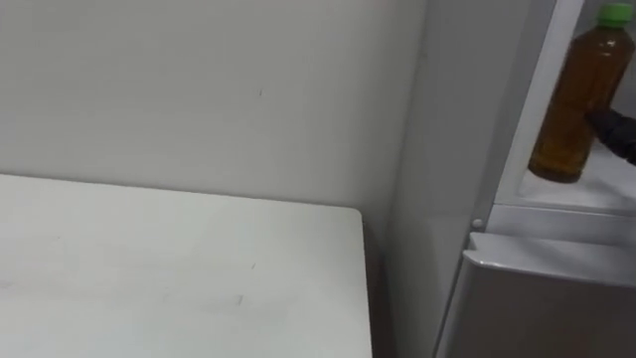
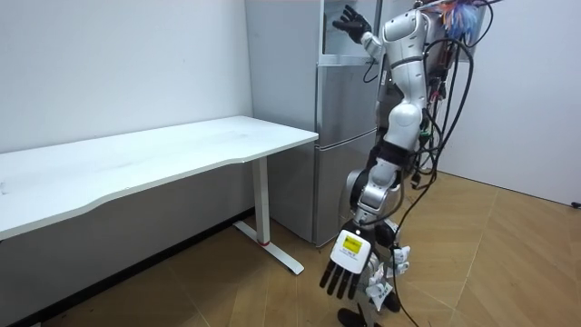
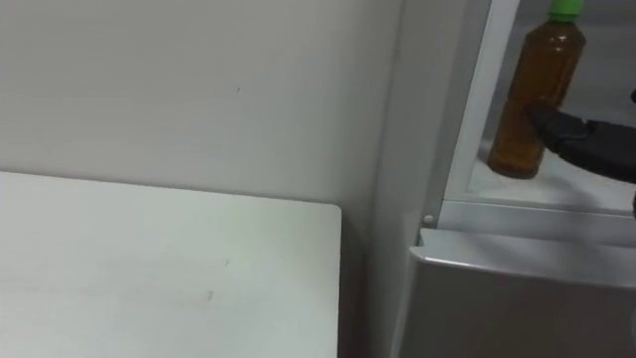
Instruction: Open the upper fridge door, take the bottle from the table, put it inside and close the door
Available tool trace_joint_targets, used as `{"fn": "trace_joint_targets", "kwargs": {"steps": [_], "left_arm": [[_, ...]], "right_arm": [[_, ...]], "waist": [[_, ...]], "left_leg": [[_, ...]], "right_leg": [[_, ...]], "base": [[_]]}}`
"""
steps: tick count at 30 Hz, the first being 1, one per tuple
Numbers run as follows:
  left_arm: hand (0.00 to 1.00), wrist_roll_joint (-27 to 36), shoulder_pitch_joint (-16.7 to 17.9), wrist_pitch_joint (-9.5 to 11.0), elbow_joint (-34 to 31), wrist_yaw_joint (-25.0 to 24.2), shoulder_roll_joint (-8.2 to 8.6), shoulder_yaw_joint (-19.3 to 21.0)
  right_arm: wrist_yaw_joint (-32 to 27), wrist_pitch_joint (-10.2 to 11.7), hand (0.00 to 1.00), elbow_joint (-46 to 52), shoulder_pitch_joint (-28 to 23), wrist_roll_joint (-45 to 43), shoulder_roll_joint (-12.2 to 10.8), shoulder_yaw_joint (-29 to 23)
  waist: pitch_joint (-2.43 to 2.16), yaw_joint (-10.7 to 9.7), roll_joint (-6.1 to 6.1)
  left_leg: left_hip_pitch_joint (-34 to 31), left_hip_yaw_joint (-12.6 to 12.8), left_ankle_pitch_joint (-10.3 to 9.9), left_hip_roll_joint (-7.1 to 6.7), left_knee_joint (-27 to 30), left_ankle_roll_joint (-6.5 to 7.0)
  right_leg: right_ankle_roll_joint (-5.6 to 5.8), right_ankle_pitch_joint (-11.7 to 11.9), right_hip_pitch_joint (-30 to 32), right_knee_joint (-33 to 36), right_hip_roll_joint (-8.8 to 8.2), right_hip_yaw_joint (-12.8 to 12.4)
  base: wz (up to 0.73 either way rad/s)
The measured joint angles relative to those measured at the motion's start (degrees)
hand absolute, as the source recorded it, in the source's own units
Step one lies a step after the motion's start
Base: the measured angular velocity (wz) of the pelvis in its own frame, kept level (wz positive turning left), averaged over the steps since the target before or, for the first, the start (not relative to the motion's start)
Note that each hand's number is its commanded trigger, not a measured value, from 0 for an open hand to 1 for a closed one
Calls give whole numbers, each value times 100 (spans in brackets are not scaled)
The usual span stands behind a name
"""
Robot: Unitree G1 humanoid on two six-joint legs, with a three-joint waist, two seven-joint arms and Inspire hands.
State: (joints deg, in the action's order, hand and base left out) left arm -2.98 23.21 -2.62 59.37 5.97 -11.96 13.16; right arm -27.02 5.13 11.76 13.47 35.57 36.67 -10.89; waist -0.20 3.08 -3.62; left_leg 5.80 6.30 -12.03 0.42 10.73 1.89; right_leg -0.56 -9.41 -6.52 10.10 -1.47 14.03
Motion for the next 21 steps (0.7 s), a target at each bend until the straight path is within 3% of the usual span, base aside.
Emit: {"fn": "trace_joint_targets", "kwargs": {"steps": [6,10,14,18,21], "left_arm": [[0,1,2,78,66,139,62,-16],[0,-7,-7,189,130,143,120,-39],[0,-10,-80,345,252,216,124,-44],[0,-12,-110,353,351,242,127,-41],[0,-1,-190,341,557,223,132,-55]], "right_arm": [[-119,180,0,793,-595,-108,-462,-303],[-323,314,0,1122,-1057,-713,-807,-428],[-454,534,0,1163,-1296,-870,-959,-442],[-643,557,0,1228,-1827,-1192,-1017,-447],[-840,560,0,1234,-2019,-1566,-1367,-567]], "waist": [[11,-132,32],[1,-165,94],[-9,-251,145],[-1,-264,140],[-6,-277,145]], "left_leg": [[-15,19,-10,-2,-9,3],[-20,153,-32,14,0,12],[-10,221,-34,12,-1,18],[-22,299,-36,9,-2,21],[-50,314,-40,-4,-1,28]], "right_leg": [[0,0,53,14,-3,-58],[2,-1,119,86,-1,-130],[6,-4,172,160,-3,-240],[9,-7,261,166,4,-313],[17,-40,336,177,3,-375]], "base": [[-3],[-17],[-12],[-11],[-8]]}}
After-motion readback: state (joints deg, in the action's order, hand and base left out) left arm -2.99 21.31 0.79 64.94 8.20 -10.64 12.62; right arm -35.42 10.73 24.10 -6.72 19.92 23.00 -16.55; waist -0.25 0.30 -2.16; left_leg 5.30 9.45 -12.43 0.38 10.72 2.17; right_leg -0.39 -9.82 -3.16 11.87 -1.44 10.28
